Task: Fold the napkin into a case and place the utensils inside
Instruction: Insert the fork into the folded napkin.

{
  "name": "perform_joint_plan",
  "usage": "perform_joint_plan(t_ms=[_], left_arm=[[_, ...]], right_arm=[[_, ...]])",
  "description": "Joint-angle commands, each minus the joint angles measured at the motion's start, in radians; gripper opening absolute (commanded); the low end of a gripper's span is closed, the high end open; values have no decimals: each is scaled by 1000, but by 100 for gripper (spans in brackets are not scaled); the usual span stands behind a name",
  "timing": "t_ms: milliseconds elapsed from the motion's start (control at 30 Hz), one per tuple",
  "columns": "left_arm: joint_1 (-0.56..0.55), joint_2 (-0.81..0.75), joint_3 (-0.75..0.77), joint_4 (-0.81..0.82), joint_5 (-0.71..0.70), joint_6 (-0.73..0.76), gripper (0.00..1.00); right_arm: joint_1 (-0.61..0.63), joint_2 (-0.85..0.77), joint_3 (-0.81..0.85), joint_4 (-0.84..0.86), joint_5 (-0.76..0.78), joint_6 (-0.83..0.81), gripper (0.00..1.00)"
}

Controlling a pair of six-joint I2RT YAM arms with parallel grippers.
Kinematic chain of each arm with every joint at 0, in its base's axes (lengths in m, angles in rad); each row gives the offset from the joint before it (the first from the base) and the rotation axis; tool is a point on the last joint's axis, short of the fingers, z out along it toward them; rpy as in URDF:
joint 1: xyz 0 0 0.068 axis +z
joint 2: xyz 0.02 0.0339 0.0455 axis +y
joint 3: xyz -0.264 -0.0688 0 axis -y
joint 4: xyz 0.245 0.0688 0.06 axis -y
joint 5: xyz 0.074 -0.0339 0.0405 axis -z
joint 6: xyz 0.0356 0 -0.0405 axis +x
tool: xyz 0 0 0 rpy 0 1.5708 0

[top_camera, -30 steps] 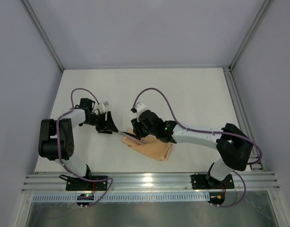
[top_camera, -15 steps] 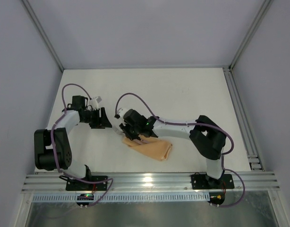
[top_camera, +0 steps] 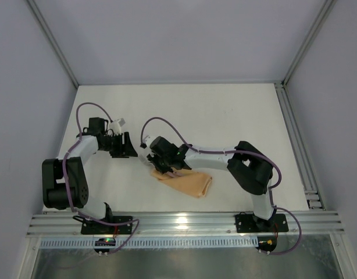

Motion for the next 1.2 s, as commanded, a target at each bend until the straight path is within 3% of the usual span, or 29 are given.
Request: perform_joint_plan(t_ms=[0,200,567,1167], left_arm=[[3,-17,0,25,1,13,59],[3,-21,2,24,7,13,58],[3,-31,2,21,14,16,58],[3,-37,8,15,19,17,58]], right_arm=[[12,-6,23,-6,27,-12,23],[16,-23,20,-9,50,-18,29],[15,-22,-4,-22,68,-18,30],[19,-108,-83,-31,38,-17,5]])
